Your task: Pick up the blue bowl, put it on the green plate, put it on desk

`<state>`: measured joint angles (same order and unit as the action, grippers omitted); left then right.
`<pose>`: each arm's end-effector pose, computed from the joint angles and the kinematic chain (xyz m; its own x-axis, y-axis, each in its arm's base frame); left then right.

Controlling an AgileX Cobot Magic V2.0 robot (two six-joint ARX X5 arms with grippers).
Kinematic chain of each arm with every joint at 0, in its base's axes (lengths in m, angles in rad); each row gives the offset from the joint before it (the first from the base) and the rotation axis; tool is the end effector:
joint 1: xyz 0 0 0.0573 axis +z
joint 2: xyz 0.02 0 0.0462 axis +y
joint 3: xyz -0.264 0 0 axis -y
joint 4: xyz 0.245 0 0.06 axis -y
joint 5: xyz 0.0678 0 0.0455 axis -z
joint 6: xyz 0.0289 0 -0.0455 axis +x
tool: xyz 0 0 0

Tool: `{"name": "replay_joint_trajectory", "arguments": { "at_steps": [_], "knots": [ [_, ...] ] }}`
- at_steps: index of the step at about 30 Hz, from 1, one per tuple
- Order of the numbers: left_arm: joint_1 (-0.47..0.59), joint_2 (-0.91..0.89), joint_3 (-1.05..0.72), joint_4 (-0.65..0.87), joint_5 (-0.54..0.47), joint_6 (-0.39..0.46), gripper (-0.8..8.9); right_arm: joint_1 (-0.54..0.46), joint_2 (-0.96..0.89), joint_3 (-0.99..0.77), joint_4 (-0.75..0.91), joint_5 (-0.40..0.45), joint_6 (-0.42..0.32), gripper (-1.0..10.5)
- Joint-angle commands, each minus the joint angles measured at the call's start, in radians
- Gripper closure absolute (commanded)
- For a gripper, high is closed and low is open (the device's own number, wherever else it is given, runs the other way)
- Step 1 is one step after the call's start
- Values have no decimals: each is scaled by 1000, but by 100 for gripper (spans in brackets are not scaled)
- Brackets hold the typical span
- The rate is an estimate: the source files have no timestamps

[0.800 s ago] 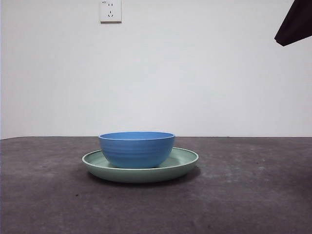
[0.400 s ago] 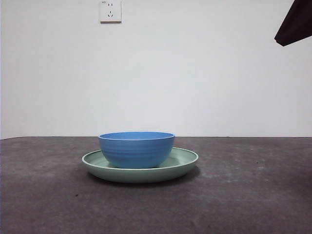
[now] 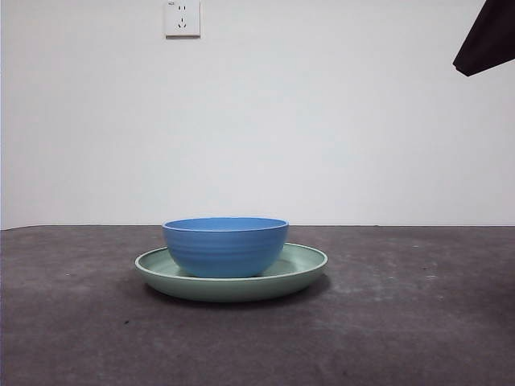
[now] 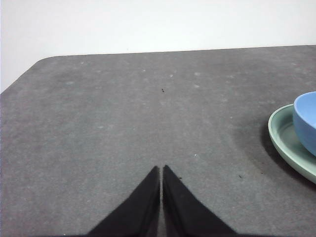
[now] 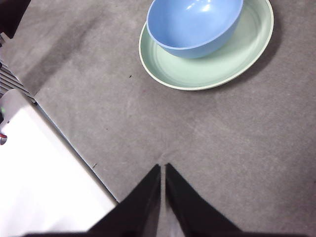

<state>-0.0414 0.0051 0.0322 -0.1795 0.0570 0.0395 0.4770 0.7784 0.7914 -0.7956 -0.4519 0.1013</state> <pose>0.0947 -0.0056 0.1568 0.9836 -0.0978 -0.1516 0.1035 0.9942 0.0304 0.1210 0.0767 0.2859 0.3662 0.6808 -0.6343 -0.6212 0.6864 0.3780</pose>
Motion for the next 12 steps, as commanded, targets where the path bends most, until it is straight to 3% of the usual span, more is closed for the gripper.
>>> {"name": "replay_joint_trajectory", "arguments": {
  "at_steps": [1,5,12],
  "knots": [
    [3,-2,-20,-8,2,-1,805,7,4,5,9,0,-9,938],
    [3,-2,-20,-8,2,-1,805,1,4,5,9,6,-10,938],
    [3,-2,-20,-8,2,-1,805,-98,-63,-6,65,37,-120,938]
  ]
}}
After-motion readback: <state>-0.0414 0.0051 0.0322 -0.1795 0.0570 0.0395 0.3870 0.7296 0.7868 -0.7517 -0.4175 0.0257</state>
